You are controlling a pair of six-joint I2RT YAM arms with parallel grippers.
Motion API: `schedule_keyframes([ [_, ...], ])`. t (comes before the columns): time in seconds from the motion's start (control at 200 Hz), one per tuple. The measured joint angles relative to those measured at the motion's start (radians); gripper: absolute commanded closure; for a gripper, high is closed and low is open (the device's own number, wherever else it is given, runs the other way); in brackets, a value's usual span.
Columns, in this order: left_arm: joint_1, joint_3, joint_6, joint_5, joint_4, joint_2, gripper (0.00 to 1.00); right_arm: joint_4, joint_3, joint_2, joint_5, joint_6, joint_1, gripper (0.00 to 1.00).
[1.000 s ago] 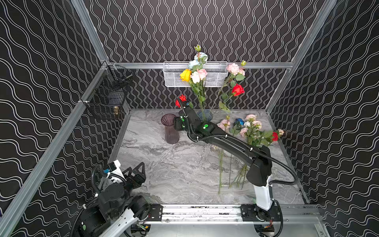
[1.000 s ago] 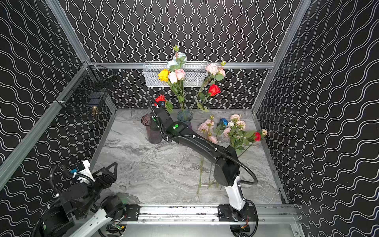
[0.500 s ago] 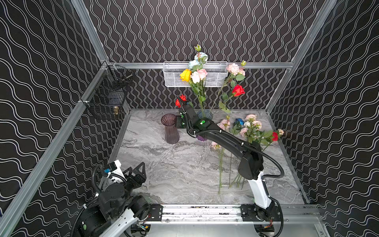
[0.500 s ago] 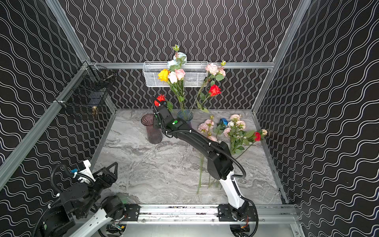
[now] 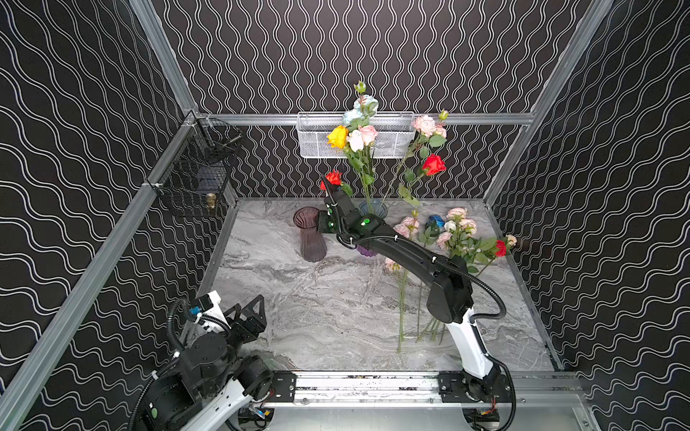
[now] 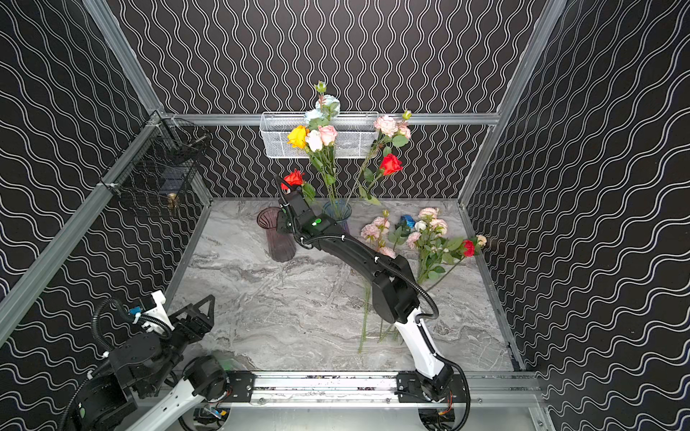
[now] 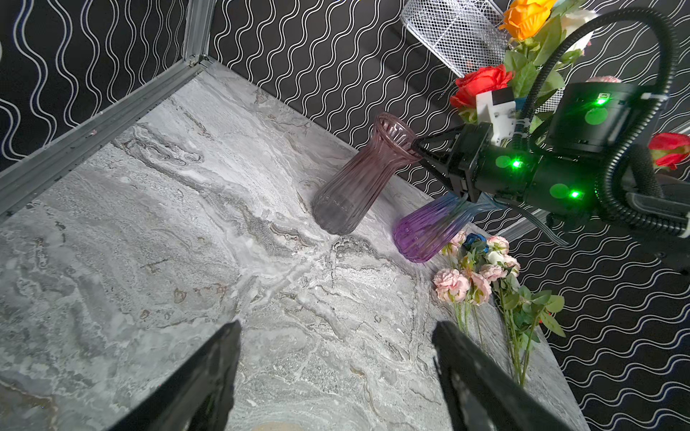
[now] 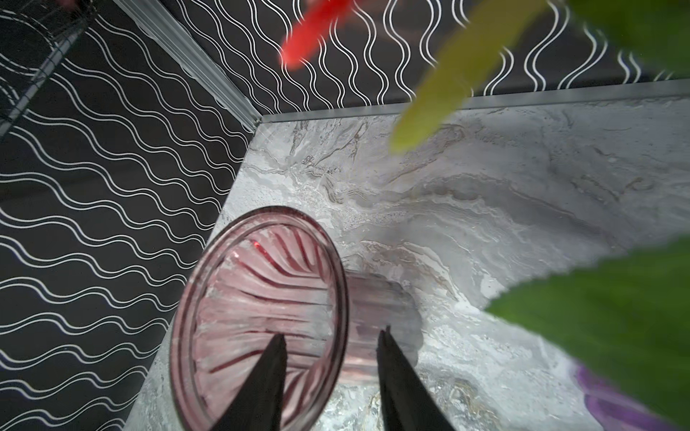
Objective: Arrange flowers in a vase
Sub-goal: Move the vase to the center of the table.
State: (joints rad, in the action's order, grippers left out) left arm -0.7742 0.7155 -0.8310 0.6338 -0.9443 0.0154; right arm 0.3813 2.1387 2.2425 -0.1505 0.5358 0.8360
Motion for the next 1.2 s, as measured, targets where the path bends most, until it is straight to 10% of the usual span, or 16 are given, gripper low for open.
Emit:
schedule_keyframes([
  [1.196, 0.0, -0.003, 0.001, -0.01, 0.004, 0.0, 0.16, 0.04, -0.097, -0.093, 0.125, -0.08, -0.019, 0.95],
])
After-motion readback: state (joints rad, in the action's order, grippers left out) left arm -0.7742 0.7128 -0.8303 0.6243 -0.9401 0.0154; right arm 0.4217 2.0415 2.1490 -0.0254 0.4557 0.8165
